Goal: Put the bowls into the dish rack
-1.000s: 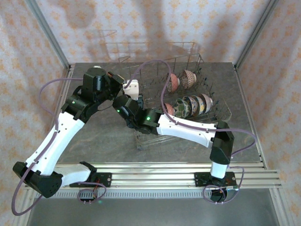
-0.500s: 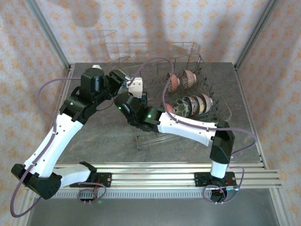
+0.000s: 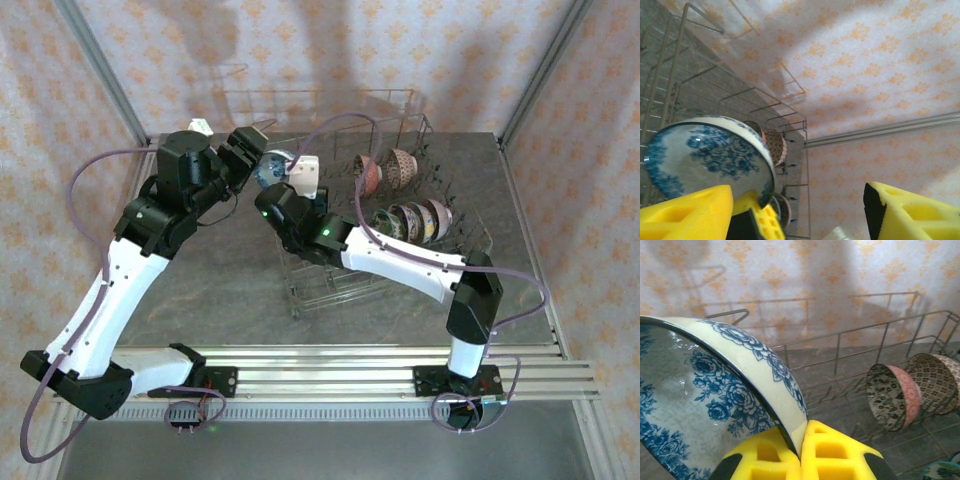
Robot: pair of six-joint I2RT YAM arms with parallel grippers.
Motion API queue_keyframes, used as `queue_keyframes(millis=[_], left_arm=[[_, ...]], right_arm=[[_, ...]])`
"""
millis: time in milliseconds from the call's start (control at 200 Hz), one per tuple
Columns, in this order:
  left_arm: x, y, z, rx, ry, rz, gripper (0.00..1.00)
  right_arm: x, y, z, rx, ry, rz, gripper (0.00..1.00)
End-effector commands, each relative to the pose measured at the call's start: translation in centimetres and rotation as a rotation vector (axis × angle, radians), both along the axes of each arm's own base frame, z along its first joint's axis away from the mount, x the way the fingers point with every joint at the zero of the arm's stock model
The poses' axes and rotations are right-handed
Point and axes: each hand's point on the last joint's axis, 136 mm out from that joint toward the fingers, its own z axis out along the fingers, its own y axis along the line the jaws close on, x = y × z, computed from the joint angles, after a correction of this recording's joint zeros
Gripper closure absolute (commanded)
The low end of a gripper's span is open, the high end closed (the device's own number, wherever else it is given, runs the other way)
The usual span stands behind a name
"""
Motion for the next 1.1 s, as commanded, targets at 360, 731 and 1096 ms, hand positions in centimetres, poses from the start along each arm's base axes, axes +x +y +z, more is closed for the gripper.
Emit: queue_keyframes(millis=[360,731,1096], left_arm=[[-0.1,4.3,0.8,0.285,-0.002,0.035,0.23],[1.8,5.3,-10.5,0.341,0.232,-0.095,0.24],[1.2,6.0,-18.5,0.383,0.387,-0.173,0.25]], right_arm=[[3.1,-11.0,3.9,-0.092,0.004,-0.308,1.0],[8.2,-13.1,0.9,-0.348,0.121,-0.46,1.0],[10.9,-12.4,-2.7,-0.481,0.183,-0.481,1.0]])
